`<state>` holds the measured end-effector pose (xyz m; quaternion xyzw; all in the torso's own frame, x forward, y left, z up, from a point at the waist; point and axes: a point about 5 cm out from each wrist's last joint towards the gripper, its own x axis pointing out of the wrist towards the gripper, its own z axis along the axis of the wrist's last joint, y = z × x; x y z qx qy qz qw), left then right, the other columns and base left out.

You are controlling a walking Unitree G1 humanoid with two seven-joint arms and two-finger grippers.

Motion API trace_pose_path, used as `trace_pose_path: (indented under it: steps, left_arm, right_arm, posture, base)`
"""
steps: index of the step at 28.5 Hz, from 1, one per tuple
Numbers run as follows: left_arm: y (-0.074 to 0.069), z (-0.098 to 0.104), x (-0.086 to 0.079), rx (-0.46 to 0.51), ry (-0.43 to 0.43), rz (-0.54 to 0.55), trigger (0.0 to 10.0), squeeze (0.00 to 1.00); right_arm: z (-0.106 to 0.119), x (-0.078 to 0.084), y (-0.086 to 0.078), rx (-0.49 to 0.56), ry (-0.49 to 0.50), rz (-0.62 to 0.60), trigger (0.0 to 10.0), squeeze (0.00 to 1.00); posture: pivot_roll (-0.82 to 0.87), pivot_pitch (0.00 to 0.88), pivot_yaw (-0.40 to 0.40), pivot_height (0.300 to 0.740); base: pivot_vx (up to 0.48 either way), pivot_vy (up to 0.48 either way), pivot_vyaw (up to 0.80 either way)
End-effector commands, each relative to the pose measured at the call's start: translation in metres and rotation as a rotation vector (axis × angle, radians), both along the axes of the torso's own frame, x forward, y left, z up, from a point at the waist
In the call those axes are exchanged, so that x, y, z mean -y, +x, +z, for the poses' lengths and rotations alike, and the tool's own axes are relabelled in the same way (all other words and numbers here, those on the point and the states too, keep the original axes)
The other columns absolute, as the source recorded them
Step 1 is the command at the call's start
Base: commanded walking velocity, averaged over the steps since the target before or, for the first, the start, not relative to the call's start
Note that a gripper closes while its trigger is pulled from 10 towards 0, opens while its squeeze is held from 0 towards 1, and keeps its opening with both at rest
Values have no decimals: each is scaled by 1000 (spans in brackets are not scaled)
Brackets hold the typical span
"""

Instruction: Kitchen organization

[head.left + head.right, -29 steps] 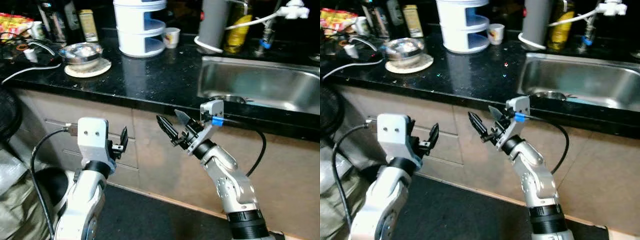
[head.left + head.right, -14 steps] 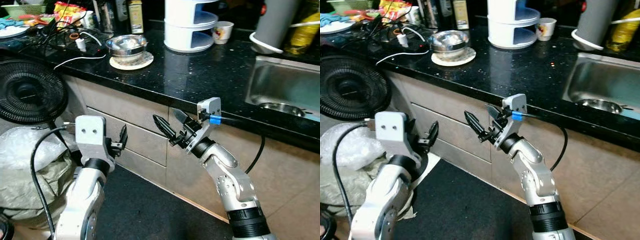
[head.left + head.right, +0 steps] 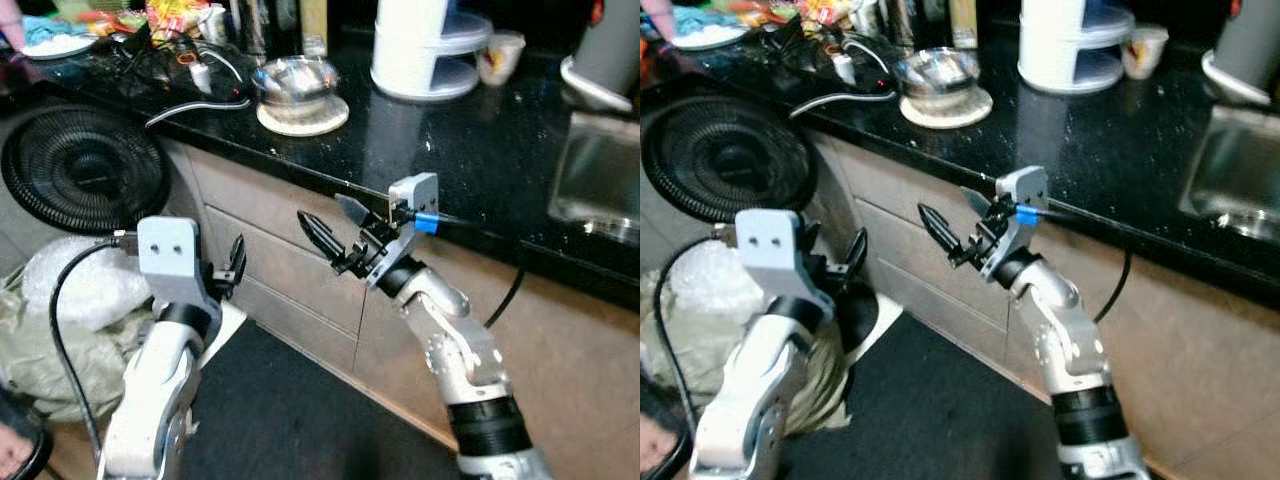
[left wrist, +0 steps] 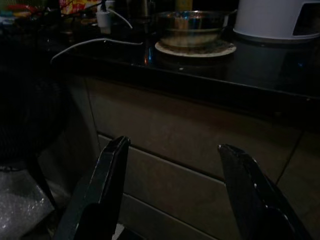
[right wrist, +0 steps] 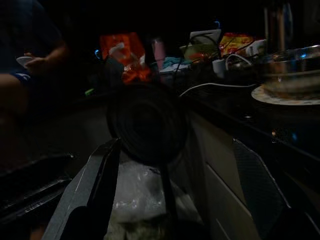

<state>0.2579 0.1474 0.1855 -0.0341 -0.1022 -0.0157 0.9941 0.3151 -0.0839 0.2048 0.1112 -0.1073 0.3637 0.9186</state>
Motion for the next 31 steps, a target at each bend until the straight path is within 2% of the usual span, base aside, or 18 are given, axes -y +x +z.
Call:
trace_pose_path:
  steps: [1,13,18,23,31]
  left_arm:
    - [-1,-2,2,1,-4,-13,10000,0]
    - [-2,-7,8,-8,-3,-34,10000,0]
    - [3,-6,9,-1,0,-39,10000,0]
    - [2,-7,12,3,-6,-36,10000,0]
    - [4,-7,13,13,-7,-43,10000,0]
  right_arm:
    - [-4,4,2,-15,-5,-22,10000,0]
    - [0,6,3,-5,5,-28,10000,0]
    - [13,3,9,27,7,-10,10000,0]
    - [24,5,15,55,23,-27,10000,0]
    - [33,5,17,61,68,-30,10000,0]
  posture:
    - [43,0,11,740]
    - [40,0,7,740]
    - [44,0,-5,740]
    - [42,0,-7,740]
    - [39,0,-4,740]
  base:
    - [319,0,0]
    - [372,0,0]
    - [402,0,0]
    - [403,0,0]
    - [407,0,0]
